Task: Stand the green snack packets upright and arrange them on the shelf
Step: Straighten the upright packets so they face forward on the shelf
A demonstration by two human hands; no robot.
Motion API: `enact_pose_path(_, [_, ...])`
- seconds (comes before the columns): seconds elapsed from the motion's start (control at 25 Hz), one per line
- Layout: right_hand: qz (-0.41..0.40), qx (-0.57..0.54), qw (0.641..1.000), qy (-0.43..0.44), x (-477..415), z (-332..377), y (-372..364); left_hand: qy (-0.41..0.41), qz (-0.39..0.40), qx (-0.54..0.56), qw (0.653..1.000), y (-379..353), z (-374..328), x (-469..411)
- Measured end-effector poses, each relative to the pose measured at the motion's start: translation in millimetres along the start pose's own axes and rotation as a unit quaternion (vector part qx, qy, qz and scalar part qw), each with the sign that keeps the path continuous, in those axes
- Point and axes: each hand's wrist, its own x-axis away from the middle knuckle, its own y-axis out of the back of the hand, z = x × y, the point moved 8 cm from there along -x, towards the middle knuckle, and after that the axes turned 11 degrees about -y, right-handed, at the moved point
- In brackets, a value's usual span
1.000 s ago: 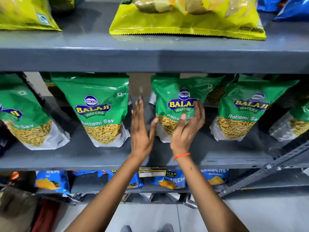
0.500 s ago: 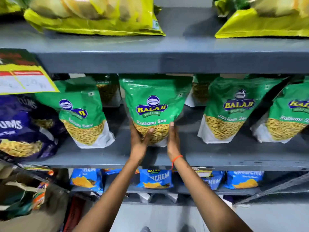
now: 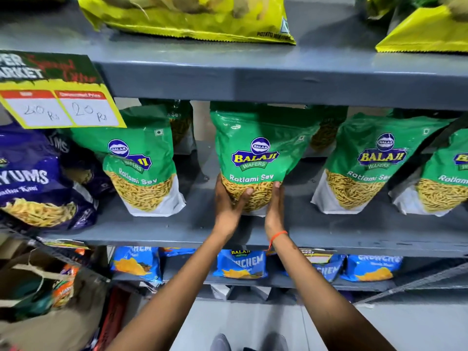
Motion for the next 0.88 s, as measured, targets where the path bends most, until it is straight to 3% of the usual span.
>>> enact_pose_path(0.16, [-0.032,0.019,0.999,0.002,10.0,11.4,3.6,-0.017,-0.004,-0.022,1.000,0.9,-5.7,3.0])
enact_pose_path(0.28, [-0.154,0.082,0.976,0.131,34.5,58.9,8.7,-0.074,-0.031,-0.129,0.988,15.1,-28.2,2.1])
enact_pose_path(0.4, [-0.185,0.142,0.939,0.252,59.3,103.5,-10.6,-0.194,-0.078,-0.224,0.952,40.5,-66.6,-4.8])
enact_pose_path(0.52, [-0.136,0.199,0.905,0.351,83.3,120.3,-54.0,-0.213,-0.142,-0.269,0.928,75.6,-82.7,-9.7])
enact_pose_path(0.64, [-0.013,0.222,0.883,0.414,100.6,108.0,-113.0,-0.181,-0.197,-0.295,0.917,123.0,-72.1,-7.0])
enact_pose_path(0.72, [0.071,0.239,0.897,0.365,96.1,86.4,-147.3,-0.151,-0.218,-0.294,0.918,154.9,-54.8,-4.6])
enact_pose_path(0.8, [0.150,0.245,0.923,0.254,84.5,54.8,-179.4,-0.096,-0.238,-0.278,0.926,189.7,-31.0,-0.6])
enact_pose_path(0.88, [0.221,0.267,0.928,0.140,75.9,19.0,-202.7,-0.034,-0.241,-0.235,0.941,219.2,-3.0,2.0])
